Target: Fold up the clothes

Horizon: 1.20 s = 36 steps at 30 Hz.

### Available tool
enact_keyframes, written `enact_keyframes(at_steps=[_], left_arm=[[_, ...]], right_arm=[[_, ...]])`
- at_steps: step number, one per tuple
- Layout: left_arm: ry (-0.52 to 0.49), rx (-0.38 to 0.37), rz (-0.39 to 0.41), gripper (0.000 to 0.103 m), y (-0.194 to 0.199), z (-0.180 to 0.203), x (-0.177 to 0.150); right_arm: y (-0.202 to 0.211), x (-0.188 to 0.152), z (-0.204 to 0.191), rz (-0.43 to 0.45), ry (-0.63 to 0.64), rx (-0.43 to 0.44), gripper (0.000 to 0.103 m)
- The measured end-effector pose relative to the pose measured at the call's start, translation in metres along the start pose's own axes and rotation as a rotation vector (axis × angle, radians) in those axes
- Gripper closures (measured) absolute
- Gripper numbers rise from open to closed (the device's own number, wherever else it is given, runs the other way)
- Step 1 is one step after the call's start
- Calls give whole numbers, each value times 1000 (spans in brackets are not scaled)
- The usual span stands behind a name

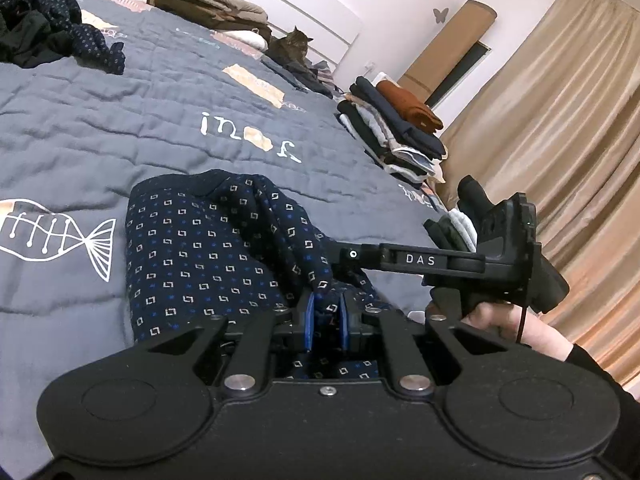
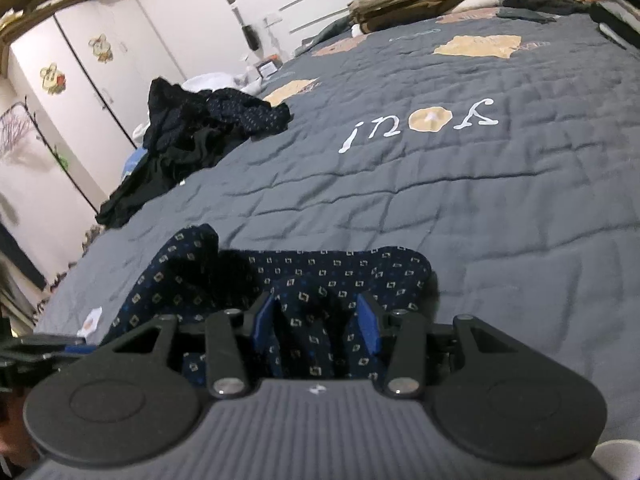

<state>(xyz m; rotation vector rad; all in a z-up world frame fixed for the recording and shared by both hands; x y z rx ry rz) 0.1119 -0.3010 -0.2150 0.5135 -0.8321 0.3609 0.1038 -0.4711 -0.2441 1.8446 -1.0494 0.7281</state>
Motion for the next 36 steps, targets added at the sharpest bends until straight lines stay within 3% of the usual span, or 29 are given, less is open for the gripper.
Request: enact_keyframes(at_steps=[2, 4, 10, 15, 21, 24, 25, 30, 32, 34, 36], left_arm=[[2, 2, -1, 90, 0, -1, 1], [2, 5, -1, 90, 0, -2, 0], [-2, 7, 1, 90, 0, -2, 1], [-2, 14, -4, 90, -1, -3, 0], [11, 17, -8, 90, -1, -4, 0], [11, 18, -10, 90, -2, -4, 0], [11, 19, -10, 90, -2, -4, 0], [14, 20, -9, 90, -1, -5, 0], [15, 20, -9, 90, -2, -5, 0], [16, 21, -10, 90, -2, -5, 0], [18, 20, -7, 90, -2, -5, 0]], right_arm=[[-1, 0, -2, 7, 4, 4, 65], [-2, 0, -5, 14, 14, 5, 90], [20, 32, 8, 154, -67, -16, 95], [33, 44, 37, 251, -108, -115, 95], [21, 34, 28, 152, -108, -46, 85], [20, 35, 17, 147, -54, -37, 61], [19, 33, 15, 143, -31, -44, 58], [9, 16, 10, 82, 57, -85, 58], [6, 10, 10, 62, 69, -93, 67], [7, 10, 12, 75, 55, -94, 96], [12, 16, 12, 106, 33, -82, 96]])
Point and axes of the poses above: each gripper's, at about its wrist camera, not at the fingertips, and y roughly against the way its jaws point, z to its right, x to its top, the point moved 9 cm from there along -y, roughly the way its jaws point, and after that the axes turned 14 degrees about z, right-handed, at the moved point
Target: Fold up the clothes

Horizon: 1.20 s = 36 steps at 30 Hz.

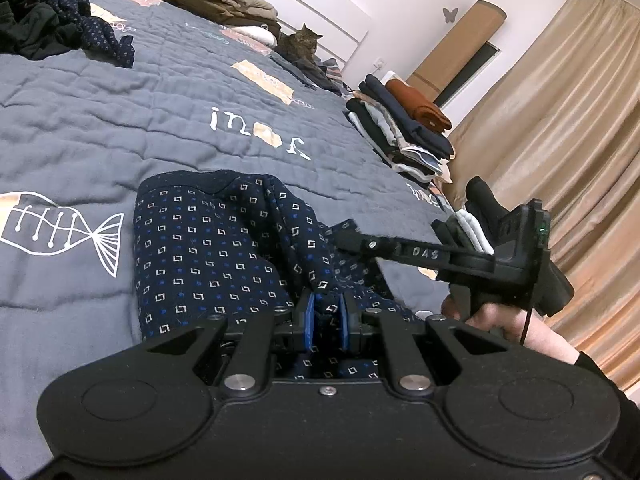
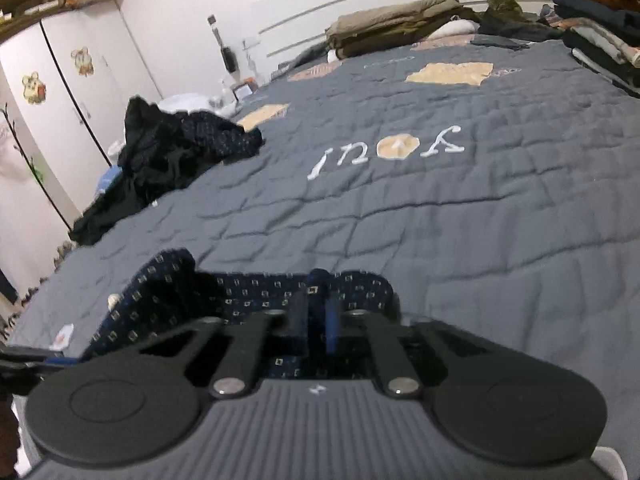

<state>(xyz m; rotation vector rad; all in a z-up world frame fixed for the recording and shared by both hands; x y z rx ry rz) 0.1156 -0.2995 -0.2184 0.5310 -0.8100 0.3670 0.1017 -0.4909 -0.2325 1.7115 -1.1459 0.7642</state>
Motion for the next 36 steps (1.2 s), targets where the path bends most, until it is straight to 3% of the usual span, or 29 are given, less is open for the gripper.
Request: enact_keyframes(at_steps=[4, 7, 12, 19, 23, 27, 32, 36], left_arm=[[14, -10, 19, 90, 1, 1, 3], [17, -12, 25, 90, 1, 1, 4], [22, -4, 21, 90, -2, -1, 3], [36, 3, 32, 90, -3, -4, 7], [35, 3, 33, 90, -2, -3, 7], [34, 4, 34, 90, -1, -2, 6], [31, 6, 30, 90, -2, -3, 6], [36, 9, 30, 90, -4, -5, 6]], right_arm=[[9, 14, 6, 67, -54, 1, 97], [7, 12, 15, 70, -53, -35, 97], [-5, -13, 30, -5, -41, -79, 92], [24, 24, 16, 62, -15, -44, 70], [34, 24, -4, -1, -5, 72, 66], [24, -2, -8, -85, -39, 122, 66], [10, -32, 13, -160, -76, 70, 67], [19, -18, 7, -136, -89, 76, 65]])
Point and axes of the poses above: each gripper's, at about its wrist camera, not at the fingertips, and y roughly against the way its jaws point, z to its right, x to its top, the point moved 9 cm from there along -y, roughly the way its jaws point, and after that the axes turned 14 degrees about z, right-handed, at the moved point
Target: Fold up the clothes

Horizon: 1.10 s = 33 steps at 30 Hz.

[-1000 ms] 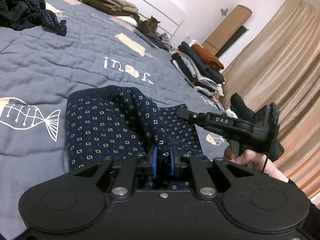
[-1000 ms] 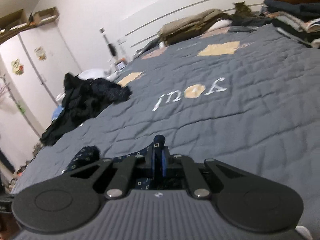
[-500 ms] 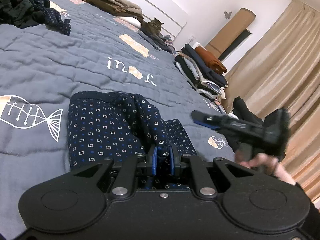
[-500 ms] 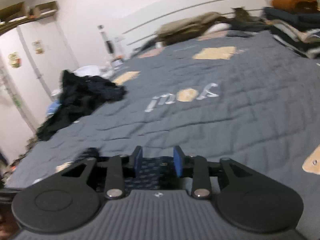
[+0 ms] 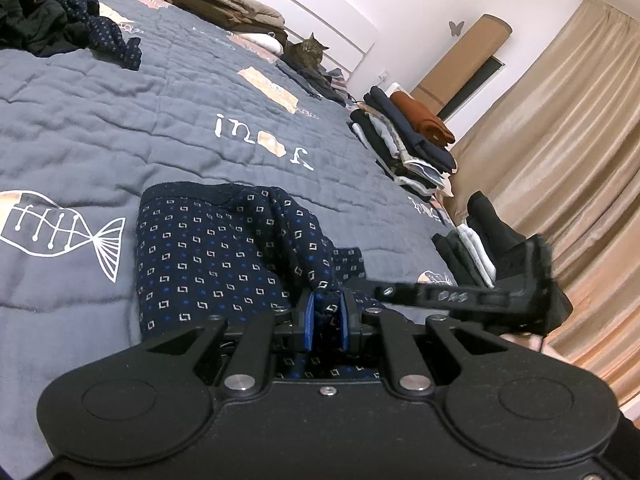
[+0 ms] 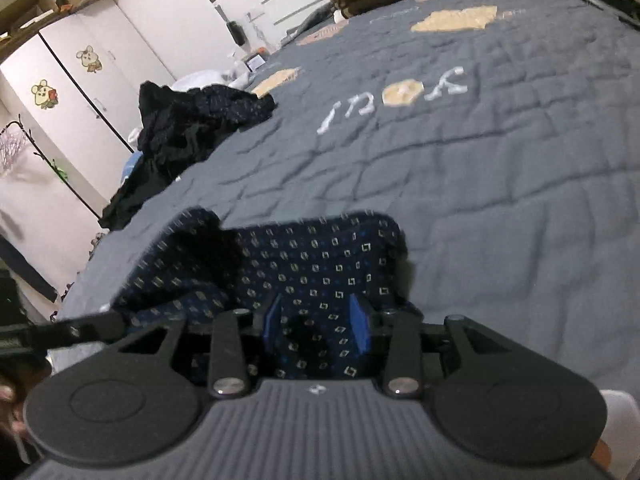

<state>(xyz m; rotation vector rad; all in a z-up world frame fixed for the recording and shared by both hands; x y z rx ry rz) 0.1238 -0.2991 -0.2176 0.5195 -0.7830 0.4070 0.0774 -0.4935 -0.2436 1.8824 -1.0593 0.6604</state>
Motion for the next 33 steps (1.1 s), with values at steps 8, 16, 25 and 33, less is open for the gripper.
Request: enact_keyframes(at_steps=[8, 16, 25, 33], left_arm=[[13, 7, 3, 90, -1, 0, 1], [25, 11, 1, 89, 0, -1, 1], [26, 24, 12, 64, 4, 0, 9], [71, 46, 97, 29, 20, -8, 34]], right_arm=[[37, 22, -71, 26, 237, 154, 64], [38, -20, -130, -78, 602, 220, 64], [29, -38, -123, -118, 669, 189, 63], [25, -37, -119, -98, 671, 149, 63]])
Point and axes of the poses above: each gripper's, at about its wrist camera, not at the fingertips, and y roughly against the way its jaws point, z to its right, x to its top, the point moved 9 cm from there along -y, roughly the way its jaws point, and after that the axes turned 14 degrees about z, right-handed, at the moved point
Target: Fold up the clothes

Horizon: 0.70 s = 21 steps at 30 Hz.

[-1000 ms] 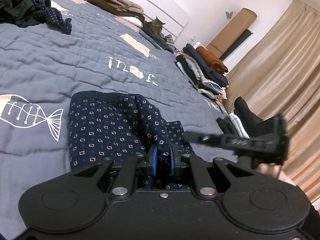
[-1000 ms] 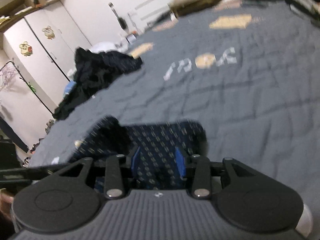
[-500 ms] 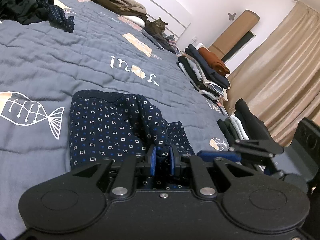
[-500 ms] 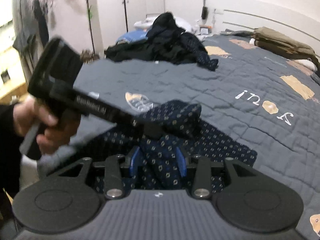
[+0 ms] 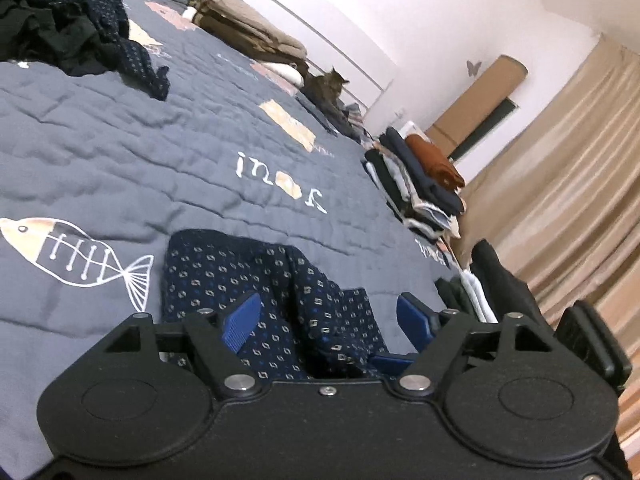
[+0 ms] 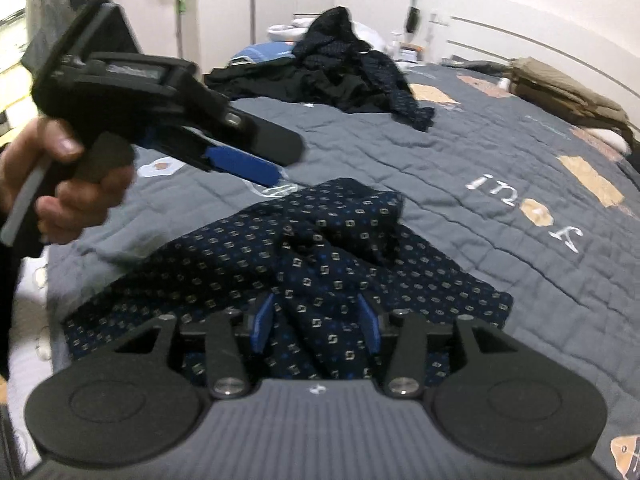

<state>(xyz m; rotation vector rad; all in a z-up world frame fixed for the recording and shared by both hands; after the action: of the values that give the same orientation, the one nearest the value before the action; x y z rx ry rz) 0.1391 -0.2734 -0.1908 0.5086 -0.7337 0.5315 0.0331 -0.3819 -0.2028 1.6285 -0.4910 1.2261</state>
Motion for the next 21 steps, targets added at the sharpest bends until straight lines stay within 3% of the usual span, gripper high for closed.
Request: enact_keyframes(at_steps=[4, 10, 14, 18, 21], left_arm=[[-6, 6, -21, 29, -3, 0, -5], [-29, 3, -28, 29, -1, 0, -7], [-31, 9, -37, 29, -2, 0, -9], [-38, 18, -42, 29, -3, -3, -10], [-37, 18, -43, 29, -4, -2, -10]], right_arm=[[1, 1, 18, 18, -76, -52, 80], [17, 5, 69, 133, -304, -163, 88], [24, -10, 110, 185, -456, -291, 87], [22, -38, 137, 138, -563, -379, 78], [34, -28, 136, 189, -576, -356, 77]])
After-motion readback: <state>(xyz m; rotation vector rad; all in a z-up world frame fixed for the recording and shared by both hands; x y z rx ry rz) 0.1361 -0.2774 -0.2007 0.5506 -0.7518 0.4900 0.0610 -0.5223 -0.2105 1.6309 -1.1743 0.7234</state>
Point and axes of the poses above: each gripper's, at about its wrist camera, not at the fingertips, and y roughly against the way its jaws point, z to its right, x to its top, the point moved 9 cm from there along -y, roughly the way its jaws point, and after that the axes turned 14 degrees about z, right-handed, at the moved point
